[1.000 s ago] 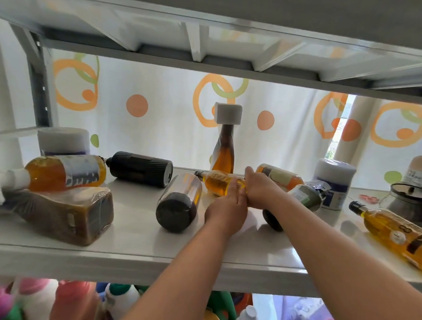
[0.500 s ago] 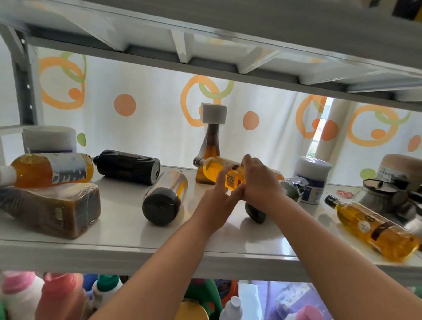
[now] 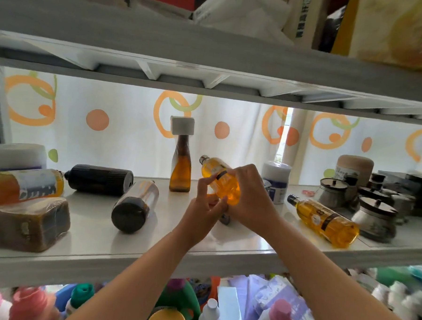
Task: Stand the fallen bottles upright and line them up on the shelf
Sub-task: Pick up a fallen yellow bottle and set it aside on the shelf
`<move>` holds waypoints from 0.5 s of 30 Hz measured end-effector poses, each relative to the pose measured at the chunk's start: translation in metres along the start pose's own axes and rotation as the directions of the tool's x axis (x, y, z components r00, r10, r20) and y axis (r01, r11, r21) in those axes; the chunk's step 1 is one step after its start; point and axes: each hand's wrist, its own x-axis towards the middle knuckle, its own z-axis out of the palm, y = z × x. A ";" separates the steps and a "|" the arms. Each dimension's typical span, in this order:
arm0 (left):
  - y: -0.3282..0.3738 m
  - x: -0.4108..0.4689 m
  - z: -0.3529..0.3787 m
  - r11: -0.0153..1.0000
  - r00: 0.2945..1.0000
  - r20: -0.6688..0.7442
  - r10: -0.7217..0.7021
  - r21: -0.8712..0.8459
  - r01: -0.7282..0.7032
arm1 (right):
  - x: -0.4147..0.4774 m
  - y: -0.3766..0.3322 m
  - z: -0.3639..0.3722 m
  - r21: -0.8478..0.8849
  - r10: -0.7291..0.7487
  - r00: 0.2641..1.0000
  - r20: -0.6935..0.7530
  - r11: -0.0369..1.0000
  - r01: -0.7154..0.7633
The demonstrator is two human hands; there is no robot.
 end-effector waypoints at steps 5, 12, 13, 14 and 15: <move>0.012 0.000 0.028 0.977 1.000 -0.006 0.000 -0.213 -0.001 | -0.021 0.008 -0.019 0.074 -0.013 0.994 -0.107 0.997 0.021; 0.022 0.000 0.071 0.983 0.990 0.138 0.021 -0.185 0.004 | -0.057 0.031 -0.040 -0.053 0.058 0.979 -0.196 0.996 -0.069; 0.023 -0.001 0.077 0.987 0.988 0.153 0.017 -0.163 0.008 | -0.062 0.036 -0.043 -0.057 0.068 0.979 -0.192 0.995 -0.080; 0.023 -0.001 0.083 0.991 0.985 0.170 0.014 -0.133 0.009 | -0.068 0.042 -0.046 -0.056 0.083 0.978 -0.189 0.994 -0.096; 0.024 -0.002 0.090 0.995 0.981 0.195 0.014 -0.104 0.006 | -0.074 0.046 -0.049 -0.048 0.108 0.978 -0.181 0.992 -0.118</move>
